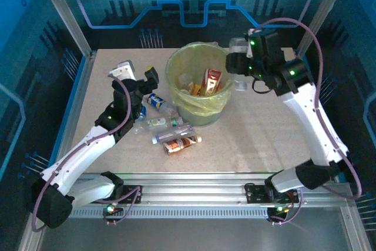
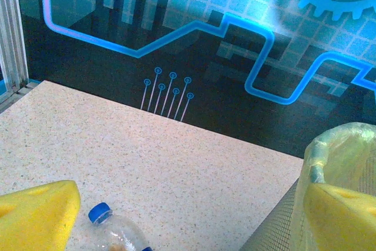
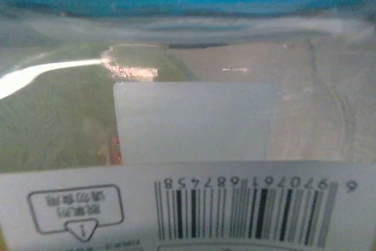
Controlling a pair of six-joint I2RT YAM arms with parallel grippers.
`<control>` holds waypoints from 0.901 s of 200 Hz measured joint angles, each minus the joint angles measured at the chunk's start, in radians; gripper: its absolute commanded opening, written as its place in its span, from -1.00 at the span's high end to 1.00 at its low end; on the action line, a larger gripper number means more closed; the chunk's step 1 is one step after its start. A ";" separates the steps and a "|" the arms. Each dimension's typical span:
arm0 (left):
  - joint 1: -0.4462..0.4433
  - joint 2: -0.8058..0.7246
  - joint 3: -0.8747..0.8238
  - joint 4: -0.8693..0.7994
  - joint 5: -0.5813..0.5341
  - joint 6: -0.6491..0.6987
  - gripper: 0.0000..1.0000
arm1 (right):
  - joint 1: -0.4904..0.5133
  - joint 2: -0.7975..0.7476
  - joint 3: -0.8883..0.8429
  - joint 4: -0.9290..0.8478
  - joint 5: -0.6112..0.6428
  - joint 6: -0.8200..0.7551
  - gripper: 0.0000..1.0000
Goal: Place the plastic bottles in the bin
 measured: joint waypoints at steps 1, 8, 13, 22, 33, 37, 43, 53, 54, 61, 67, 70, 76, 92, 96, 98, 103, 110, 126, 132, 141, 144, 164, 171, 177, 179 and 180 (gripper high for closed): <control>0.000 0.000 0.000 0.000 0.000 0.000 -0.98 | 0.002 0.003 0.004 0.000 0.000 -0.001 -0.18; 0.000 0.000 0.000 -0.001 0.000 0.000 -0.98 | 0.018 0.036 0.038 0.000 -0.001 -0.009 -0.18; 0.000 0.000 0.000 -0.001 0.000 0.000 -0.98 | 0.028 0.058 0.058 0.000 -0.005 -0.013 -0.18; 0.000 0.000 0.000 -0.001 0.000 0.000 -0.98 | 0.047 0.100 0.099 -0.001 -0.007 -0.023 -0.18; 0.000 0.000 0.000 -0.004 0.000 0.000 -0.98 | 0.068 0.151 0.146 -0.002 -0.010 -0.031 -0.18; 0.000 0.000 0.000 -0.004 0.000 0.000 -0.98 | 0.074 0.167 0.162 -0.003 -0.010 -0.032 -0.18; 0.000 0.000 0.000 -0.006 0.000 0.000 -0.98 | 0.084 0.194 0.187 -0.004 -0.013 -0.035 -0.18; 0.001 0.000 0.000 -0.008 0.001 0.000 -0.98 | 0.098 0.237 0.226 -0.008 -0.018 -0.038 -0.18; 0.001 0.000 0.000 -0.008 0.001 0.000 -0.98 | 0.100 0.243 0.232 -0.008 -0.017 -0.037 -0.18; 0.001 0.000 0.000 -0.008 0.002 0.000 -0.98 | 0.107 0.270 0.257 -0.011 -0.019 -0.038 -0.18; 0.001 0.000 0.000 -0.009 0.003 0.000 -0.98 | 0.113 0.293 0.278 -0.013 -0.021 -0.037 -0.18; 0.001 0.000 0.000 -0.009 0.003 0.000 -0.98 | 0.115 0.303 0.288 -0.014 -0.021 -0.037 -0.18; 0.001 0.000 0.000 -0.010 0.003 0.000 -0.98 | 0.119 0.323 0.307 -0.018 -0.023 -0.034 -0.18; 0.001 0.000 0.000 -0.015 0.003 0.000 -0.98 | 0.126 0.370 0.348 -0.024 -0.027 -0.021 -0.18; 0.001 0.000 0.000 -0.015 0.003 0.000 -0.98 | 0.128 0.381 0.357 -0.025 -0.027 -0.016 -0.18; 0.001 0.000 0.000 -0.016 0.003 0.000 -0.98 | 0.129 0.387 0.361 -0.026 -0.027 -0.014 -0.18; 0.001 0.000 0.000 -0.016 0.003 0.000 -0.98 | 0.131 0.399 0.369 -0.029 -0.027 -0.006 -0.20; 0.001 0.000 0.000 -0.016 0.003 0.000 -0.98 | 0.135 0.414 0.378 -0.031 -0.026 0.005 -0.21; 0.001 0.000 0.000 -0.016 0.003 0.000 -0.98 | 0.143 0.439 0.384 -0.038 -0.020 0.034 -0.22; 0.001 0.000 0.000 -0.016 0.003 0.000 -0.98 | 0.146 0.446 0.384 -0.042 -0.018 0.045 -0.23; 0.001 0.000 0.000 -0.016 0.003 0.000 -0.98 | 0.149 0.453 0.383 -0.047 -0.015 0.062 -0.25; 0.001 0.000 0.000 -0.016 0.003 0.000 -0.98 | 0.150 0.455 0.382 -0.048 -0.015 0.068 -0.26; 0.002 0.000 0.000 -0.017 0.003 0.000 -0.98 | 0.152 0.456 0.364 -0.045 -0.016 0.103 -0.28; 0.003 0.000 0.000 -0.017 0.003 0.000 -0.98 | 0.153 0.456 0.357 -0.044 -0.016 0.112 -0.30; 0.003 0.000 0.000 -0.018 0.003 0.000 -0.98 | 0.153 0.456 0.353 -0.045 -0.016 0.120 -0.31; 0.004 0.000 0.000 -0.018 0.003 0.000 -0.98 | 0.153 0.457 0.351 -0.045 -0.016 0.122 -0.32; 0.004 0.000 0.000 -0.018 0.003 0.000 -0.98 | 0.153 0.457 0.351 -0.045 -0.016 0.122 -0.32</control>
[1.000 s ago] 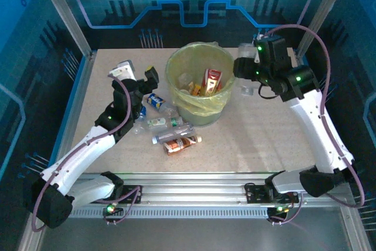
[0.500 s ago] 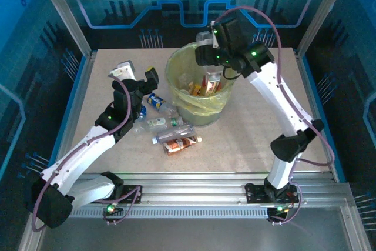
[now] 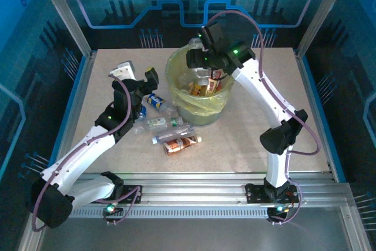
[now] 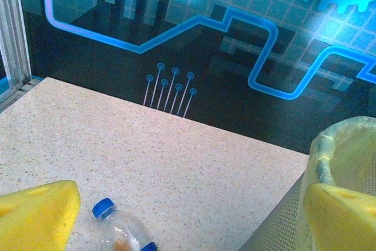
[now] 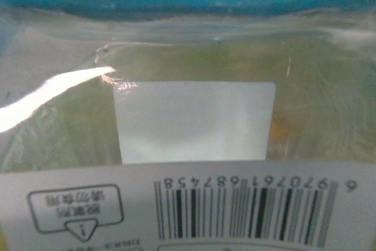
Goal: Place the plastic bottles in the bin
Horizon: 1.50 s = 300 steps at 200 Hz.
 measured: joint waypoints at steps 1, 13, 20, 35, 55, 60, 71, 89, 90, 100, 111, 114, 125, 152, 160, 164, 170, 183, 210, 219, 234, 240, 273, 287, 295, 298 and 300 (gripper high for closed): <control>0.000 0.000 0.000 0.000 0.000 0.000 -0.98 | 0.000 0.000 -0.001 0.000 0.000 0.002 -0.32; 0.002 0.000 0.000 -0.001 0.000 0.000 -0.98 | 0.003 0.002 -0.006 0.000 0.000 0.013 -0.35; 0.003 0.001 0.000 -0.002 0.000 0.000 -0.98 | 0.005 0.004 -0.006 0.000 0.000 0.018 -0.36; 0.003 0.003 0.000 -0.004 0.000 0.000 -0.98 | 0.012 0.012 -0.006 0.001 -0.002 0.025 -0.38; 0.003 0.006 0.000 -0.005 0.000 0.000 -0.98 | 0.018 0.030 -0.006 0.009 -0.010 0.028 -0.42; 0.003 0.007 0.000 -0.005 0.000 0.000 -0.98 | 0.019 0.036 -0.006 0.011 -0.011 0.029 -0.42; 0.003 0.007 0.000 -0.005 0.000 0.000 -0.98 | 0.022 0.052 -0.006 0.016 -0.013 0.028 -0.43; 0.003 0.008 0.000 -0.005 0.000 0.000 -0.98 | 0.026 0.080 -0.001 0.015 -0.022 0.028 -0.44; 0.003 0.008 0.000 -0.005 0.000 0.000 -0.98 | 0.026 0.082 0.000 0.015 -0.023 0.029 -0.44; 0.003 0.008 0.000 -0.005 0.000 0.000 -0.98 | 0.027 0.096 0.003 0.015 -0.028 0.029 -0.47; 0.003 0.010 0.000 -0.005 0.000 0.000 -0.98 | 0.028 0.109 0.010 0.013 -0.027 0.029 -0.49; 0.003 0.010 0.000 -0.005 0.000 0.000 -0.98 | 0.028 0.113 0.012 0.013 -0.027 0.028 -0.50; 0.003 0.012 0.000 -0.005 0.000 0.000 -0.98 | 0.030 0.120 0.017 0.012 -0.023 0.028 -0.53; 0.003 0.013 0.000 -0.005 0.000 0.000 -0.98 | 0.030 0.122 0.023 -0.001 0.006 0.029 -0.68; 0.003 0.013 0.000 -0.005 0.000 0.000 -0.98 | 0.030 0.122 0.023 -0.003 0.018 0.032 -0.75; 0.003 0.013 0.000 -0.005 0.000 0.000 -0.98 | 0.030 0.122 0.023 -0.005 0.024 0.031 -0.78; 0.003 0.013 0.000 -0.005 0.000 0.000 -0.98 | 0.030 0.122 0.023 -0.008 0.030 0.034 -0.84; 0.003 0.013 0.000 -0.005 0.000 0.000 -0.98 | 0.030 0.122 0.023 -0.011 0.045 0.034 -0.94; 0.003 0.013 0.000 -0.005 0.000 -0.001 -0.98 | 0.030 0.120 0.023 -0.011 0.065 0.021 -1.00; 0.003 0.013 0.000 -0.005 0.000 0.000 -0.98 | 0.030 0.119 0.023 -0.011 0.071 0.016 -1.00; 0.003 0.013 0.000 -0.005 0.000 0.000 -0.98 | 0.030 0.113 0.023 -0.010 0.076 0.008 -1.00; 0.003 0.013 0.000 -0.005 0.000 0.000 -0.98 | 0.030 0.110 0.023 -0.010 0.079 0.005 -1.00; 0.003 0.013 0.000 -0.005 0.000 0.000 -0.98 | 0.030 0.079 0.023 -0.010 0.099 -0.014 -0.99; 0.003 0.013 0.000 -0.005 0.000 -0.001 -0.98 | 0.030 0.061 0.023 -0.008 0.105 -0.021 -0.99; 0.004 0.013 0.000 -0.006 0.000 0.000 -0.98 | 0.030 0.050 0.022 -0.008 0.106 -0.025 -0.99; 0.004 0.014 0.000 -0.006 0.000 0.000 -0.98 | 0.030 0.048 0.022 -0.008 0.106 -0.026 -1.00; 0.005 0.014 0.000 -0.006 0.000 -0.001 -0.98 | 0.030 0.045 0.022 -0.008 0.108 -0.027 -1.00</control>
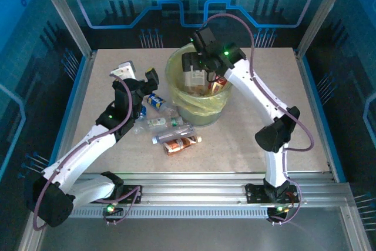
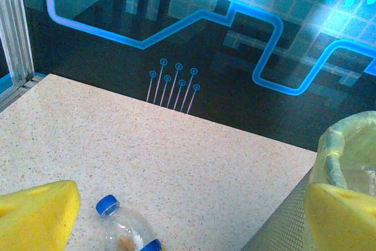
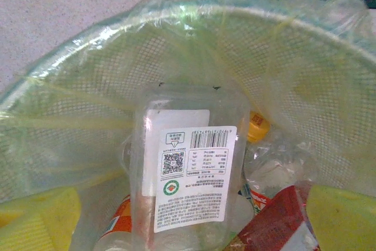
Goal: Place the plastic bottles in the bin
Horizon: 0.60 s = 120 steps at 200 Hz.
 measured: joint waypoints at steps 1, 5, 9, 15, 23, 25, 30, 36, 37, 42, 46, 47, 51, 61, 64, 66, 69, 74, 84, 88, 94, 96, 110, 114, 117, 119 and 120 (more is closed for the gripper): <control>0.000 0.000 0.000 0.000 0.000 0.000 -0.98 | 0.000 -0.001 0.000 0.000 0.000 0.000 -1.00; 0.000 0.000 0.000 -0.001 0.000 0.000 -0.98 | 0.000 -0.006 -0.001 0.000 0.001 -0.003 -1.00; 0.001 0.002 0.000 -0.002 0.000 0.000 -0.98 | 0.000 -0.012 -0.002 0.000 0.002 -0.007 -1.00; 0.002 0.003 0.000 -0.005 0.000 0.000 -0.98 | 0.000 -0.020 -0.002 0.002 0.002 -0.011 -1.00; 0.004 0.006 0.000 -0.013 0.000 0.000 -0.98 | 0.000 -0.032 -0.006 0.006 0.003 -0.016 -0.99; 0.005 0.007 0.000 -0.015 0.000 0.000 -0.98 | 0.000 -0.035 -0.009 0.008 0.003 -0.018 -0.99; 0.005 0.008 0.000 -0.021 0.000 0.000 -0.98 | 0.000 -0.044 -0.014 0.011 0.005 -0.021 -0.99; 0.006 0.010 0.000 -0.029 0.000 -0.001 -0.98 | 0.000 -0.054 -0.019 0.013 0.006 -0.024 -0.99; 0.006 0.010 0.000 -0.031 0.000 -0.001 -0.98 | 0.000 -0.057 -0.021 0.014 0.006 -0.026 -0.99; 0.007 0.011 0.000 -0.040 0.000 -0.003 -0.98 | 0.000 -0.065 -0.027 0.018 0.007 -0.029 -0.99; 0.008 0.011 0.000 -0.047 0.000 -0.006 -0.98 | 0.000 -0.073 -0.033 0.022 0.009 -0.032 -0.99; 0.008 0.011 0.000 -0.050 0.000 -0.008 -0.98 | 0.000 -0.074 -0.035 0.023 0.009 -0.032 -1.00; 0.010 0.011 0.000 -0.058 0.000 -0.011 -0.98 | 0.000 -0.084 -0.043 0.026 0.011 -0.035 -0.99; 0.016 0.012 0.000 -0.078 0.003 -0.024 -0.98 | 0.000 -0.109 -0.065 0.034 0.017 -0.040 -0.99; 0.020 0.013 0.000 -0.085 0.006 -0.026 -0.98 | 0.000 -0.116 -0.073 0.035 0.018 -0.041 -0.99; 0.022 0.013 0.000 -0.090 0.008 -0.028 -0.98 | 0.000 -0.121 -0.077 0.036 0.018 -0.041 -0.99; 0.025 0.013 0.000 -0.098 0.008 -0.032 -0.98 | 0.000 -0.129 -0.084 0.038 0.020 -0.042 -0.99; 0.031 0.015 0.000 -0.111 0.013 -0.039 -0.98 | 0.000 -0.143 -0.097 0.039 0.023 -0.045 -0.99; 0.046 0.021 0.000 -0.136 0.027 -0.055 -0.98 | 0.000 -0.167 -0.116 0.039 0.031 -0.048 -0.99; 0.052 0.023 0.000 -0.146 0.031 -0.061 -0.98 | 0.000 -0.176 -0.124 0.039 0.035 -0.048 -0.99; 0.062 0.027 0.000 -0.166 0.041 -0.072 -0.98 | 0.000 -0.192 -0.137 0.039 0.043 -0.049 -0.99; 0.066 0.029 0.000 -0.174 0.046 -0.076 -0.98 | 0.000 -0.196 -0.140 0.039 0.046 -0.049 -0.99; 0.087 0.040 0.000 -0.219 0.072 -0.095 -0.98 | 0.000 -0.236 -0.181 0.044 0.068 -0.048 -1.00; 0.093 0.043 0.000 -0.233 0.080 -0.098 -0.98 | 0.000 -0.246 -0.193 0.045 0.073 -0.048 -1.00; 0.097 0.045 0.000 -0.245 0.086 -0.103 -0.98 | 0.000 -0.255 -0.203 0.045 0.078 -0.048 -0.99; 0.099 0.048 0.000 -0.251 0.092 -0.104 -0.98 | 0.000 -0.261 -0.211 0.046 0.083 -0.048 -0.99; 0.100 0.048 0.000 -0.254 0.094 -0.105 -0.98 | 0.000 -0.263 -0.214 0.047 0.084 -0.048 -0.99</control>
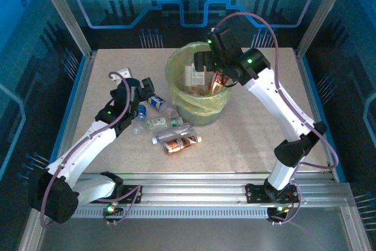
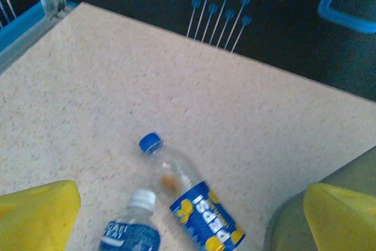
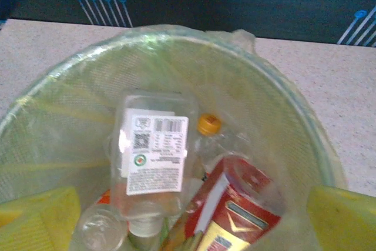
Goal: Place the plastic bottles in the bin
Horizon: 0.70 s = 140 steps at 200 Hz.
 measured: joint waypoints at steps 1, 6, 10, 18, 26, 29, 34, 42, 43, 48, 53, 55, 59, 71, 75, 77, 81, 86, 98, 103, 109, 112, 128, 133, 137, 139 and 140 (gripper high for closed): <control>0.002 0.001 0.000 -0.005 0.003 -0.001 -0.98 | 0.000 -0.002 -0.003 0.000 0.001 0.000 -0.99; 0.009 0.007 0.000 -0.024 0.017 -0.003 -0.98 | 0.000 -0.019 -0.025 0.003 0.011 0.001 -1.00; 0.014 0.011 0.000 -0.037 0.027 -0.005 -0.98 | 0.000 -0.030 -0.040 0.003 0.019 0.002 -0.99; 0.027 0.024 0.000 -0.065 0.053 -0.008 -0.98 | 0.000 -0.055 -0.078 0.007 0.035 0.005 -0.99; 0.040 0.039 0.000 -0.092 0.080 -0.010 -0.98 | 0.000 -0.078 -0.115 0.013 0.048 0.010 -0.99; 0.045 0.045 0.000 -0.101 0.091 -0.011 -0.98 | 0.000 -0.086 -0.129 0.015 0.052 0.013 -1.00; 0.053 0.057 0.000 -0.117 0.108 -0.011 -0.98 | -0.001 -0.100 -0.153 0.019 0.060 0.015 -0.99; 0.064 0.080 0.001 -0.141 0.136 -0.011 -0.98 | -0.003 -0.118 -0.185 0.028 0.068 0.021 -0.99; 0.065 0.083 0.001 -0.143 0.137 -0.011 -0.98 | -0.003 -0.122 -0.191 0.029 0.070 0.022 -0.99; 0.071 0.097 0.001 -0.157 0.152 -0.011 -0.98 | -0.005 -0.131 -0.210 0.034 0.072 0.025 -0.99; 0.076 0.114 0.001 -0.171 0.165 -0.011 -0.98 | -0.007 -0.141 -0.227 0.038 0.077 0.031 -0.99; 0.076 0.119 0.001 -0.174 0.169 -0.011 -0.98 | -0.008 -0.145 -0.235 0.040 0.080 0.032 -0.99; 0.079 0.133 0.001 -0.186 0.178 -0.012 -0.98 | -0.011 -0.153 -0.249 0.045 0.084 0.037 -0.99; 0.085 0.168 0.001 -0.210 0.196 -0.011 -0.98 | -0.018 -0.174 -0.285 0.053 0.092 0.048 -0.99; 0.087 0.178 0.001 -0.219 0.203 -0.011 -0.98 | -0.020 -0.179 -0.294 0.056 0.093 0.051 -0.99; 0.088 0.184 0.001 -0.223 0.204 -0.011 -0.98 | -0.021 -0.183 -0.300 0.058 0.095 0.054 -0.99; 0.090 0.193 0.001 -0.231 0.208 -0.011 -0.98 | -0.022 -0.188 -0.309 0.061 0.097 0.058 -0.99; 0.094 0.204 0.001 -0.239 0.213 -0.011 -0.98 | -0.025 -0.196 -0.321 0.064 0.100 0.062 -1.00; 0.102 0.225 0.001 -0.253 0.222 -0.011 -0.98 | -0.028 -0.214 -0.343 0.068 0.112 0.073 -0.99; 0.106 0.233 0.001 -0.257 0.222 -0.011 -0.98 | -0.029 -0.220 -0.351 0.070 0.116 0.077 -0.99; 0.110 0.240 0.001 -0.260 0.225 -0.011 -0.98 | -0.031 -0.229 -0.360 0.075 0.119 0.081 -0.99; 0.113 0.243 0.001 -0.261 0.226 -0.011 -0.98 | -0.032 -0.233 -0.364 0.077 0.120 0.082 -1.00; 0.124 0.252 0.001 -0.260 0.233 -0.011 -0.97 | -0.037 -0.257 -0.390 0.094 0.127 0.093 -0.99; 0.128 0.255 0.001 -0.259 0.237 -0.011 -0.96 | -0.038 -0.264 -0.397 0.097 0.129 0.096 -1.00; 0.130 0.257 0.001 -0.259 0.240 -0.011 -0.96 | -0.040 -0.269 -0.403 0.098 0.131 0.098 -0.99; 0.131 0.258 0.000 -0.259 0.241 -0.012 -0.95 | -0.040 -0.272 -0.406 0.100 0.133 0.100 -0.99; 0.132 0.259 0.000 -0.259 0.241 -0.011 -0.95 | -0.041 -0.273 -0.407 0.101 0.133 0.100 -0.99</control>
